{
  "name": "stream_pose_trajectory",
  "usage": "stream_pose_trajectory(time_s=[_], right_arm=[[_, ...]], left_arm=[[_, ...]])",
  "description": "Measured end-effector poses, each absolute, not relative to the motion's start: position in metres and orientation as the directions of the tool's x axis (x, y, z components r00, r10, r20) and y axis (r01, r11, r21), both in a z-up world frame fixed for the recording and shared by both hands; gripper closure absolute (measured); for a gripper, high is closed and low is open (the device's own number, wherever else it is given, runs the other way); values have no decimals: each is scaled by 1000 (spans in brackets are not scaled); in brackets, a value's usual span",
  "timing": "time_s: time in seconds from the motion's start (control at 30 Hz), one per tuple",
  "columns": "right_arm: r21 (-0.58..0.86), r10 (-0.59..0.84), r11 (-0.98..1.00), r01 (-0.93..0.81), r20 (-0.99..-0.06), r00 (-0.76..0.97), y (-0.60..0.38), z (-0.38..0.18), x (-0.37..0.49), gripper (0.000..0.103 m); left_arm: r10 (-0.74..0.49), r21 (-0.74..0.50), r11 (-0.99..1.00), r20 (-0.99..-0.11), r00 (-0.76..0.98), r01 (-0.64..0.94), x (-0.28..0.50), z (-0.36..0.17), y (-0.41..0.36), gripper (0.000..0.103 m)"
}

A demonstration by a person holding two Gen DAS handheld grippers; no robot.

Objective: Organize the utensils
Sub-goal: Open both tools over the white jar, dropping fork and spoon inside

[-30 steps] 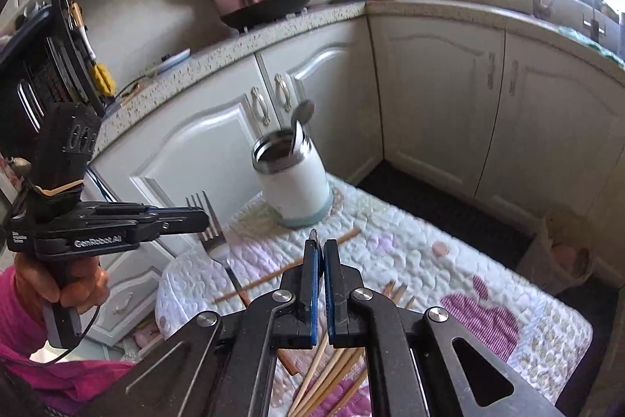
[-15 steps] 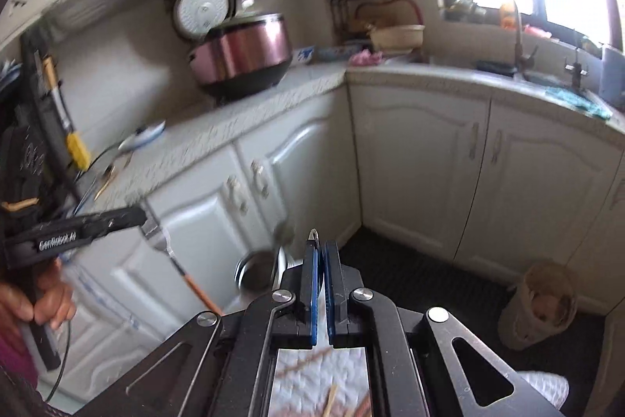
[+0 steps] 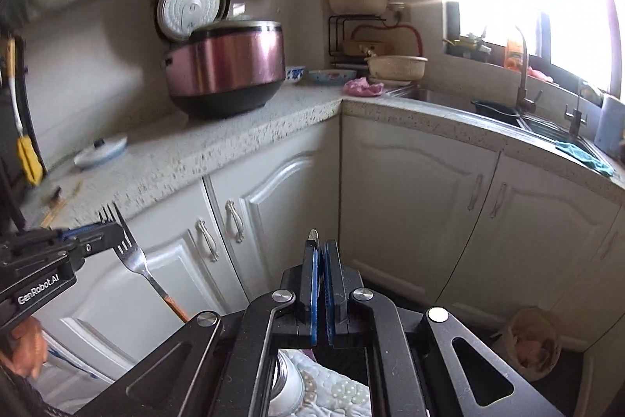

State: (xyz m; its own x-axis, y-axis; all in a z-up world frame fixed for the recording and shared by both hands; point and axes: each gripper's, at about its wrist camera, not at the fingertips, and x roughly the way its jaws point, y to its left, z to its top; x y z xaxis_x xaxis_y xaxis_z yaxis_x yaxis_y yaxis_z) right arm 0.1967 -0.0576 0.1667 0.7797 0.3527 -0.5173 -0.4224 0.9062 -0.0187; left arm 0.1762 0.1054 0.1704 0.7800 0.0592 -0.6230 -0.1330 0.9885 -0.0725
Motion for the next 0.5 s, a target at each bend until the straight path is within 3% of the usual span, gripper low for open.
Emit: stream_pose_trajectory(time_s=[0.2,0.5], right_arm=[[-52,334,896,-440,-572,749,-41,124,197,101],[7,350,891,-455,-649,676,-46,88,190,101]], left_arm=[[52,-74,988,-669,742,-136,187,135,102,101],[30,-94,986,-712,701,-137,189,99,88,101]])
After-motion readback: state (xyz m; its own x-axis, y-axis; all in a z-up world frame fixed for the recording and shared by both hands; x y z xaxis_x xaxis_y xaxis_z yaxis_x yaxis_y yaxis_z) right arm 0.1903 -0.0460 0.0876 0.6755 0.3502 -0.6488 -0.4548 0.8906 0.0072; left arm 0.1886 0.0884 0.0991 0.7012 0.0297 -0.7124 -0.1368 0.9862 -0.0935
